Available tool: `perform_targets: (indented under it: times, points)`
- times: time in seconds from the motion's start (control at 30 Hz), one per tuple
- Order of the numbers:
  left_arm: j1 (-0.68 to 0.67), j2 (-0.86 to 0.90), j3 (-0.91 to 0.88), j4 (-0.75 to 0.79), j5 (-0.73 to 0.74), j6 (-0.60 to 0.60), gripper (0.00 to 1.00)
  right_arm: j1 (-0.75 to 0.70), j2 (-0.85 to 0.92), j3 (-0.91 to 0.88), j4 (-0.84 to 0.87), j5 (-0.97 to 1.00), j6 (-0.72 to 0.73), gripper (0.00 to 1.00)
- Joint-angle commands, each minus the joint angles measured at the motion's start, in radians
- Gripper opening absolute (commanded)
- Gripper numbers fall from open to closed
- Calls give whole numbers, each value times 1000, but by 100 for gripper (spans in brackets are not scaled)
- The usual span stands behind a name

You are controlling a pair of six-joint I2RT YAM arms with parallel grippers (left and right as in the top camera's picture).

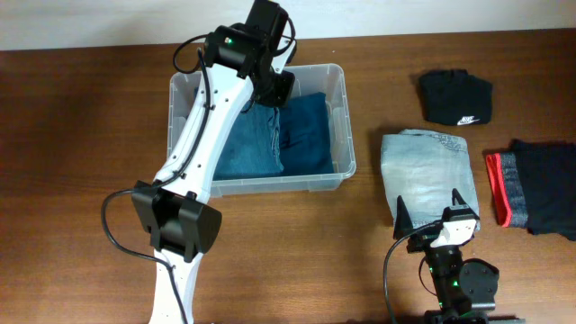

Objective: Pack container
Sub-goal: 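Press and flatten the jeans inside the container with the left gripper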

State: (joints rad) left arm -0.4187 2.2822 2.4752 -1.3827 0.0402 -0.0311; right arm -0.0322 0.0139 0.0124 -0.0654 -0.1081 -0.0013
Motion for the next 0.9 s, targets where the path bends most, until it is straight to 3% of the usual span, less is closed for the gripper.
perform_targets:
  times: [0.0, 0.33, 0.63, 0.87]
  points:
    - [9, 44, -39, 6, 24, -25, 1, -8, -8, -7, -1, -15, -2, 98]
    - [35, 171, -74, -20, -151, -63, 1, -8, -8, -7, -1, -15, -2, 98]
    - [56, 217, -64, -36, -148, -66, 0, -8, -8, -7, -1, -15, -2, 99]
    - [52, 185, 42, -53, -79, -66, 1, -8, -8, -7, -1, -15, -2, 99]
